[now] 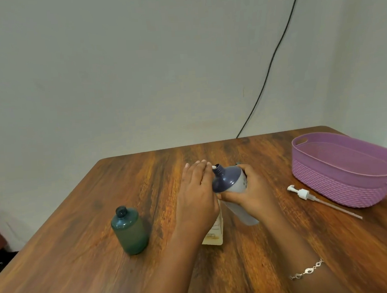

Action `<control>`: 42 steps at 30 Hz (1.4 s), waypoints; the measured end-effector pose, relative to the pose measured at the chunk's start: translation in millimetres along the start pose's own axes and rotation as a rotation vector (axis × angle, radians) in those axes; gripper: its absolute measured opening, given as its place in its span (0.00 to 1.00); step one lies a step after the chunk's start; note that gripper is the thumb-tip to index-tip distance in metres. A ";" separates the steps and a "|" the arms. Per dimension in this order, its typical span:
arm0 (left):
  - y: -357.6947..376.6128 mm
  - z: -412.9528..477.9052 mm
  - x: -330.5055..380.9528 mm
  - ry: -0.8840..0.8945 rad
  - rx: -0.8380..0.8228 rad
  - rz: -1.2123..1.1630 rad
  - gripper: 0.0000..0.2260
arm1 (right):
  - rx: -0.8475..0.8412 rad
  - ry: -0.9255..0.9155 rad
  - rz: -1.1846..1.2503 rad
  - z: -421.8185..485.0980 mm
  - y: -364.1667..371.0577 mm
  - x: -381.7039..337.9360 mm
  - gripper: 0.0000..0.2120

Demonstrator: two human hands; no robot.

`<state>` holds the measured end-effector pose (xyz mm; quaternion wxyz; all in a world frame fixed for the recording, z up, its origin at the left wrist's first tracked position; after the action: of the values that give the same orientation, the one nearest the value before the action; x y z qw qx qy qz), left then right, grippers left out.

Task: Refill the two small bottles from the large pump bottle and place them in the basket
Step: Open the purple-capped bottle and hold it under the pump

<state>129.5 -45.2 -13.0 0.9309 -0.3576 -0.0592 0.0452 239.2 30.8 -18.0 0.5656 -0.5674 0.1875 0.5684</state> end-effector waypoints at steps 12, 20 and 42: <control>-1.8 1.2 1.7 -0.056 -0.118 -0.096 0.27 | 0.000 0.042 -0.111 -1.0 -1.7 -2.5 0.37; -14.3 1.3 -4.0 -0.101 -0.071 -0.129 0.23 | 0.002 0.061 -0.109 -4.7 0.3 -8.1 0.37; -4.7 -5.6 -5.0 0.084 -0.297 0.212 0.43 | -0.053 0.104 -0.205 7.4 5.2 -8.0 0.34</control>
<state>125.5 -53.1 -14.3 0.8595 -0.4970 0.0115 0.1187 229.2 32.1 -11.2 0.5953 -0.6268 0.1425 0.4821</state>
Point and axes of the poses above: each hand's wrist, its own z-axis towards the middle knuckle, its own y-axis out of the palm, x = y × z, the point moved 1 cm from there along z, towards the middle knuckle, and after that the axes turned 2 degrees about z, right-handed, at the moved point
